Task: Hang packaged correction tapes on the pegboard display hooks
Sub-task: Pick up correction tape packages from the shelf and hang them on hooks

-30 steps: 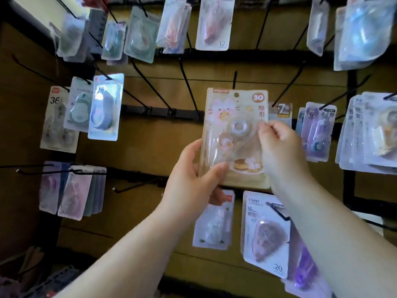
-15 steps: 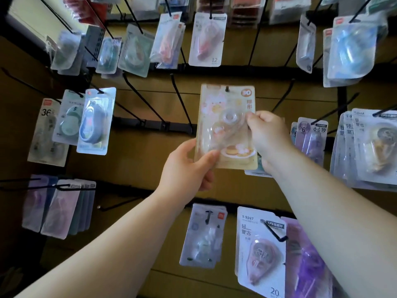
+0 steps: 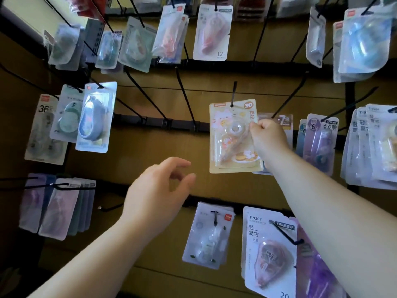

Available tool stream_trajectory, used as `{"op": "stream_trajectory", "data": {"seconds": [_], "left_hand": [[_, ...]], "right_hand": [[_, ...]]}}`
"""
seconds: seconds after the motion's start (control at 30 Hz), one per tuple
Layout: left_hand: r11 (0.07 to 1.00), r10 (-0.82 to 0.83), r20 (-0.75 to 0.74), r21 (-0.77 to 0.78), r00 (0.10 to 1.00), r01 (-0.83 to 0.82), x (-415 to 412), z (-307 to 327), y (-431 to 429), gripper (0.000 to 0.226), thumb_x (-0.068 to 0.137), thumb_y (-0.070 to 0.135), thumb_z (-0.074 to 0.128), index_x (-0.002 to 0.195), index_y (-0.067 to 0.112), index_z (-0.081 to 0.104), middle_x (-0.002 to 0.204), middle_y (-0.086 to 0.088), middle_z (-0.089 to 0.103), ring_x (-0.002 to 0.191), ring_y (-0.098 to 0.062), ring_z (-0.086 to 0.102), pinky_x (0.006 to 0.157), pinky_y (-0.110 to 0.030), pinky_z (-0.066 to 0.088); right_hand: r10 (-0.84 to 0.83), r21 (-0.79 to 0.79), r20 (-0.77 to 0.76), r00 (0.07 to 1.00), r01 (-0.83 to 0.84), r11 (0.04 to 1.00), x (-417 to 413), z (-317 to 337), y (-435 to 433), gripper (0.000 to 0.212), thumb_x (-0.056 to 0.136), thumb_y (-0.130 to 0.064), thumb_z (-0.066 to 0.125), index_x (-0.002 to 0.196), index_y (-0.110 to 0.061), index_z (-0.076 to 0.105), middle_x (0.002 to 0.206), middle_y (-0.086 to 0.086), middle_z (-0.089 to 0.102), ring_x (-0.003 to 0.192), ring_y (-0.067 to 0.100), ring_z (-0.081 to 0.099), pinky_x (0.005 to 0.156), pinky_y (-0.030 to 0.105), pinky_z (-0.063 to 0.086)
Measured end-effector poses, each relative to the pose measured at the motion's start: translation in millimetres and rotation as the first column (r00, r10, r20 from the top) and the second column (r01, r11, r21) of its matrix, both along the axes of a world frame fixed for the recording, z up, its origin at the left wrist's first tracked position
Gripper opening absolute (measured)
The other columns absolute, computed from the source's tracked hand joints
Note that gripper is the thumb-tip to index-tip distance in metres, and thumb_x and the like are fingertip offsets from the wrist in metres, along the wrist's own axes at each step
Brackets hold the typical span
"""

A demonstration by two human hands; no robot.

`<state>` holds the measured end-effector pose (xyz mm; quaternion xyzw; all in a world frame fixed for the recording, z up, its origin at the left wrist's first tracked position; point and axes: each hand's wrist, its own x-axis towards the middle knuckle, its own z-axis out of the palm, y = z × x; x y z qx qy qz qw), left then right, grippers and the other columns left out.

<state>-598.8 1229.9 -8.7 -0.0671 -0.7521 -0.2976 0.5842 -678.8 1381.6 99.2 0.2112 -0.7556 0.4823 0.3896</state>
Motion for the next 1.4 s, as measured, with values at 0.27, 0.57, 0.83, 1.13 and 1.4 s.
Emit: {"op": "stream_trajectory", "data": {"seconds": [0.27,0.57,0.83,1.13,1.4], "left_hand": [[0.972,-0.234,0.251,0.073,0.939,0.222,-1,-47,-47,0.017,0.081,0.029,0.059,0.075,0.044,0.055,0.077,0.022,0.064,0.081,0.018,0.056,0.059,0.0,0.044],[0.937,-0.339,0.029,0.104,0.94,0.334,-23,-74,-44,0.029,0.064,0.05,0.053,0.092,0.053,0.051,0.095,0.048,0.054,0.096,0.018,0.053,0.072,0.003,0.042],[0.885,-0.407,0.046,0.269,0.912,0.381,-11,-80,-33,0.036,0.084,0.011,0.059,0.086,0.047,0.054,0.076,0.012,0.065,0.073,0.006,0.059,0.061,0.002,0.043],[0.927,-0.316,0.233,0.283,0.92,0.247,60,-201,-2,0.028,0.067,0.026,0.068,0.07,0.053,0.064,0.072,0.026,0.067,0.068,0.007,0.062,0.06,-0.001,0.042],[0.928,-0.34,0.704,0.36,0.623,0.1,104,-349,0,0.008,0.061,0.049,0.061,0.054,0.053,0.059,0.062,0.031,0.063,0.068,0.007,0.061,0.063,-0.008,0.046]], "right_hand": [[-0.033,-0.052,0.144,0.989,0.041,0.998,-36,-1,-26,0.031,0.097,-0.019,0.035,0.113,-0.002,0.055,0.086,0.009,0.053,0.07,0.022,0.049,0.068,0.03,0.041],[-0.133,-0.076,0.221,0.966,0.153,0.985,-59,0,-35,0.03,0.094,-0.014,0.041,0.118,0.001,0.051,0.121,0.021,0.057,0.107,0.038,0.058,0.086,0.048,0.054],[-0.203,0.092,0.162,0.966,0.19,0.978,-33,-26,-24,0.033,0.09,0.001,0.04,0.121,-0.006,0.05,0.128,0.017,0.052,0.103,0.031,0.051,0.074,0.031,0.039],[0.399,0.079,0.167,0.902,-0.415,0.906,80,-112,17,0.03,0.086,0.003,0.041,0.067,-0.017,0.055,0.057,-0.005,0.063,0.047,0.002,0.053,0.039,0.012,0.042],[0.402,-0.055,0.9,0.165,-0.875,0.482,112,-292,47,0.013,0.07,-0.011,0.052,0.062,-0.018,0.059,0.057,0.0,0.067,0.051,0.007,0.059,0.054,0.017,0.048]]}}
